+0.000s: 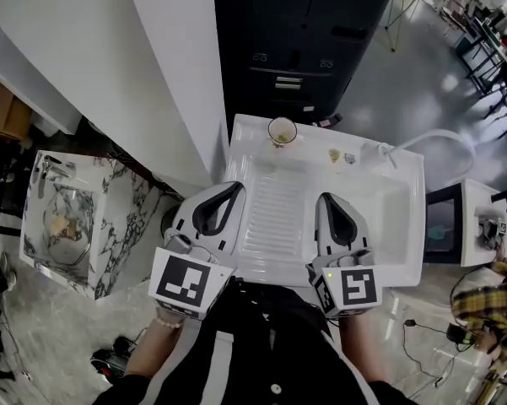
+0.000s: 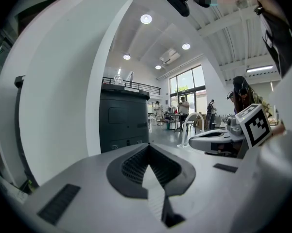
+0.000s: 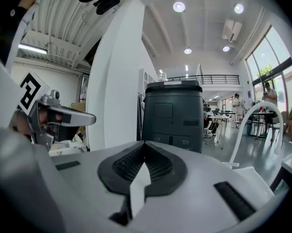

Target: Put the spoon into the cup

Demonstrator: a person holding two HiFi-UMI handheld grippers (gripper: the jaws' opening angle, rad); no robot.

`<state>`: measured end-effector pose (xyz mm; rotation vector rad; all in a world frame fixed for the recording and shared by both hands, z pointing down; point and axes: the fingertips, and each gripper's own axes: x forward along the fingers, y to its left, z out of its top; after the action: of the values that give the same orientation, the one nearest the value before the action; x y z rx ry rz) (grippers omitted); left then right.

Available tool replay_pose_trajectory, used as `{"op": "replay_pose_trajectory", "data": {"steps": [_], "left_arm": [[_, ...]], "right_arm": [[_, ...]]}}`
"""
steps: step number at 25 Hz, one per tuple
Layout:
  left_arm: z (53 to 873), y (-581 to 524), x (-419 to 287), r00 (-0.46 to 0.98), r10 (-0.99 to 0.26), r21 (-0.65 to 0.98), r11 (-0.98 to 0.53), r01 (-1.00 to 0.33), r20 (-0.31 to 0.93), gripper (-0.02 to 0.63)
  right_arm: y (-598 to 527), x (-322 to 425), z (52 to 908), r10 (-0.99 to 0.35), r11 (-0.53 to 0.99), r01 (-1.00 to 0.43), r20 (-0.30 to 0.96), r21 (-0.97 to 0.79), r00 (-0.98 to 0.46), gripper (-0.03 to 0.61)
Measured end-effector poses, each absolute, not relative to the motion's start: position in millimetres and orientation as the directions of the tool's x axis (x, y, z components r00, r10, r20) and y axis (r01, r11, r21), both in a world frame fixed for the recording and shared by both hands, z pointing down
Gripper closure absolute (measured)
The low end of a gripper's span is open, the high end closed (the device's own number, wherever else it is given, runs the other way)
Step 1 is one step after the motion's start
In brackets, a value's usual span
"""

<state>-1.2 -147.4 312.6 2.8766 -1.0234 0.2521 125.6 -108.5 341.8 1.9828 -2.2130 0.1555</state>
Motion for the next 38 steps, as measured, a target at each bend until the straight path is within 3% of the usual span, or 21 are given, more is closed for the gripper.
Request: {"op": "replay_pose_trajectory", "data": {"steps": [38], "left_arm": [[306.1,-139.2,-10.4,0.755,-0.636,0.006,-0.764,-0.645,0.162,0.614]], "right_arm": [[-104.8,110.4,339.2,-0.970,0.147,-0.988,0.201,0.044,-0.136,0.577]]}}
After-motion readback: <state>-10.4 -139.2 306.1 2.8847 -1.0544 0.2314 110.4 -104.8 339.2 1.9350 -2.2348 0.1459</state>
